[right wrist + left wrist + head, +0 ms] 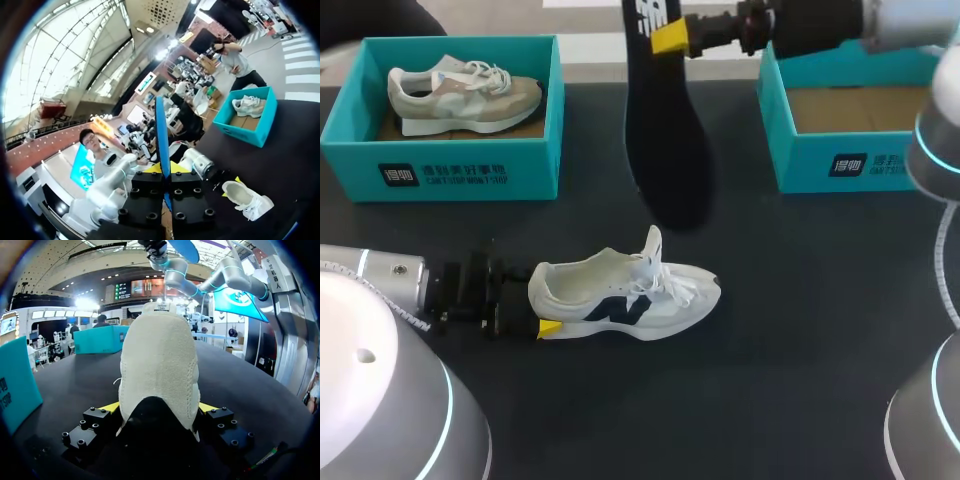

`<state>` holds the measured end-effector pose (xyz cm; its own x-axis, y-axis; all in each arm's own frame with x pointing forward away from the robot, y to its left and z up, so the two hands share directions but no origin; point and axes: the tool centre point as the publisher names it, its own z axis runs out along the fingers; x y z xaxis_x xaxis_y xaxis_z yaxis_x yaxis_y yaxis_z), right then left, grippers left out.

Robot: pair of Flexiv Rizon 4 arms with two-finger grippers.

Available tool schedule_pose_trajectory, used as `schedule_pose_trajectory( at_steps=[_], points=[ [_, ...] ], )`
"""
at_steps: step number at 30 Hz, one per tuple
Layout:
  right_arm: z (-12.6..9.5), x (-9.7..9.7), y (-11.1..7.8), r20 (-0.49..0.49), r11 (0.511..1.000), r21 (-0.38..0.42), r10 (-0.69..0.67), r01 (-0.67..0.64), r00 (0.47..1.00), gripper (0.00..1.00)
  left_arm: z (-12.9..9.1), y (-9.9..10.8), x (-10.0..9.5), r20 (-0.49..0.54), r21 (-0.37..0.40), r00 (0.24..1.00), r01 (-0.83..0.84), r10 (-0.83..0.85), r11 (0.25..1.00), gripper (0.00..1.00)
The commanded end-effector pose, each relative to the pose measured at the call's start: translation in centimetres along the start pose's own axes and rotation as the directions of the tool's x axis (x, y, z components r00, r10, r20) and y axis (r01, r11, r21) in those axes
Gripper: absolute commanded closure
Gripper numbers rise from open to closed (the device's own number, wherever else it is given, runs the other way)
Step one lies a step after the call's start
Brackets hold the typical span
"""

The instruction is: Take the shoe out of the shoebox, open the shoe tongue, remove and reinsert the insole, then place the shoe into the shoebox

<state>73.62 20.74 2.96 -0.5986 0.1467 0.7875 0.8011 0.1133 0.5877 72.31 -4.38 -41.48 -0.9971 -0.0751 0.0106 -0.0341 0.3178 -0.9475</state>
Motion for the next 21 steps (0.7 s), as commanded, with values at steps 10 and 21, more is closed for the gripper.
schedule_pose_trajectory(
  at_steps=[10, 21],
  points=[
    [-2.8, 3.8, -4.2, 0.060, 0.998, -0.056, 0.036, -0.032, 0.998, 1.00, 0.1, 0.0, 0.0, 0.000, 0.001, 1.000, -0.001, 0.001, 1.000, 1.00],
    [-3.3, 4.0, -5.9, 0.066, 0.995, -0.072, 0.067, -0.062, 0.996, 1.00, 0.1, 0.0, 0.0, 0.000, 0.001, 1.000, -0.001, 0.001, 1.000, 1.00]
  ],
)
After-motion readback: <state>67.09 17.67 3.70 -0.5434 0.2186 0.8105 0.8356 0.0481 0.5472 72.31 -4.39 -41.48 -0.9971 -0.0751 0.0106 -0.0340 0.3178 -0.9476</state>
